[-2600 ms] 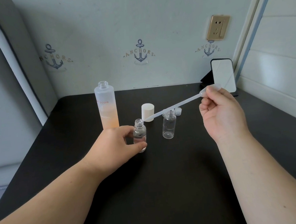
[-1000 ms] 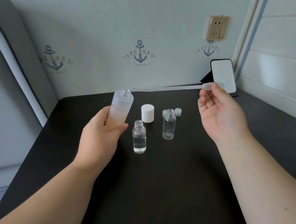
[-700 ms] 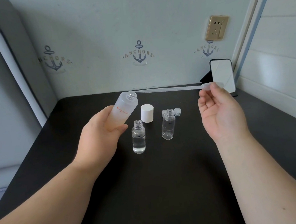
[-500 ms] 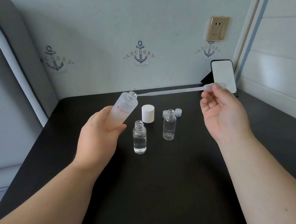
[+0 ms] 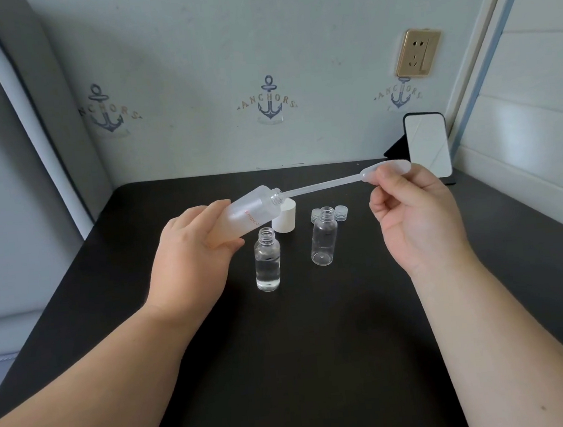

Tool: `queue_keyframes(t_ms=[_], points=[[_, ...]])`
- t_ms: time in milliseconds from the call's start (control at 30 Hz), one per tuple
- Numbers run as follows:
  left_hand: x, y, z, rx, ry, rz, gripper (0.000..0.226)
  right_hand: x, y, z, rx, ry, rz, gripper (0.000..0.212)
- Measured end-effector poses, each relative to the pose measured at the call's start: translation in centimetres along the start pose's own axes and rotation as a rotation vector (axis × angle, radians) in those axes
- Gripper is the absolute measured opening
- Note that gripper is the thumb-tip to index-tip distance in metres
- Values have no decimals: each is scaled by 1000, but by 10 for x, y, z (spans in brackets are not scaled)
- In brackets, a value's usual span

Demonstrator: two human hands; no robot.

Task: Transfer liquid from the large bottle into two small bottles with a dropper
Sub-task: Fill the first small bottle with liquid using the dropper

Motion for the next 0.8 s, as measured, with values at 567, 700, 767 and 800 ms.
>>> queue_keyframes(t_ms=[567,700,767,800], points=[[0,-1,7,-19,50,83,54,-18,-13,30,101,-300,-7,9],[1,-1,6,-33,52,74,55,-17,-13,29,91,-270,5,9],[2,-1,6,-38,50,67,56,-16,-12,28,85,-228,20,3],[2,-1,6,-39,50,62,57,-15,-11,26,83,-210,23,3]])
Point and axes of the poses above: each hand's wrist, its own y-axis towards the middle knuckle, its own z-axis out of the palm, x = y × z, the point moved 4 cm from there along y, towards the middle knuckle, and after that the axes turned 11 degrees about z, right-handed, at the moved point
